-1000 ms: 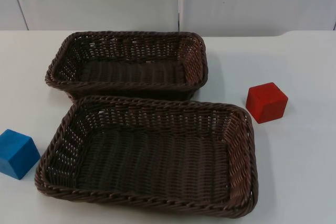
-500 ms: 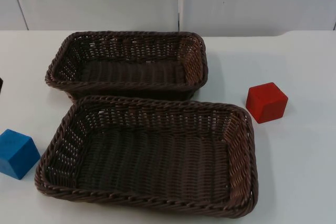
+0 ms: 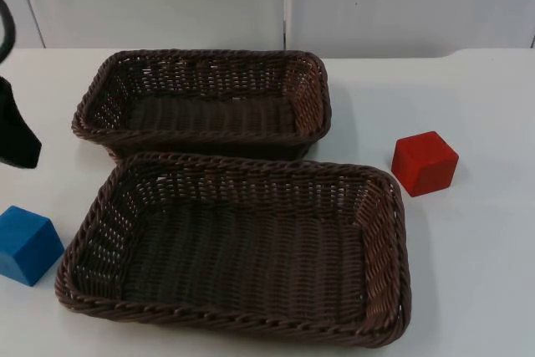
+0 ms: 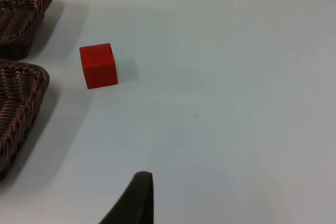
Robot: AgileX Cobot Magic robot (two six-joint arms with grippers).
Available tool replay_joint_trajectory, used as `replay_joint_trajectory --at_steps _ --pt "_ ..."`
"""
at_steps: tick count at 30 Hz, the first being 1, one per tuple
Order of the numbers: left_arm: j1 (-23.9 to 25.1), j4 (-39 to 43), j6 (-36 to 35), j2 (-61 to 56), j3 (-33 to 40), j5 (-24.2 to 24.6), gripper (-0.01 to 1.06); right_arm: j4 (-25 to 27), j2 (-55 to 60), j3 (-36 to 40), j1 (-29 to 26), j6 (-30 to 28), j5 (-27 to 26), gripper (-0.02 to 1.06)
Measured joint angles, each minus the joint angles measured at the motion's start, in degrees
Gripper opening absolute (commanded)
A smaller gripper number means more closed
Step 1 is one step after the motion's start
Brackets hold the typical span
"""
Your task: Pick up one cube with the left hand and place it into the upper basket. Pick up one cube with the right hand and place it into the lower basket.
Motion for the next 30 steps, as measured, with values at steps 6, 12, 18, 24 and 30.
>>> replay_joint_trajectory --at_steps 6,12,18,24,30 --pt "0.00 -0.11 -1.81 4.04 -0.90 -1.60 1.03 0.00 -0.16 0.00 0.00 0.00 -0.10 1.05" --pt "-0.11 -2.88 -2.30 4.04 -1.28 -0.91 1.02 0.00 -0.14 0.00 0.00 0.00 -0.10 1.05" --pt "-3.05 -3.76 -3.18 4.53 -1.28 -0.65 1.02 0.00 -0.14 0.00 0.00 0.11 -0.10 1.05" --pt "-3.72 -2.42 -7.40 9.54 -1.28 -2.14 1.02 0.00 -0.14 0.00 0.00 0.11 -0.10 1.05" --pt "-3.82 -0.93 -11.90 13.99 -1.28 -7.21 1.02 0.00 -0.14 0.00 0.00 0.11 -0.10 1.05"
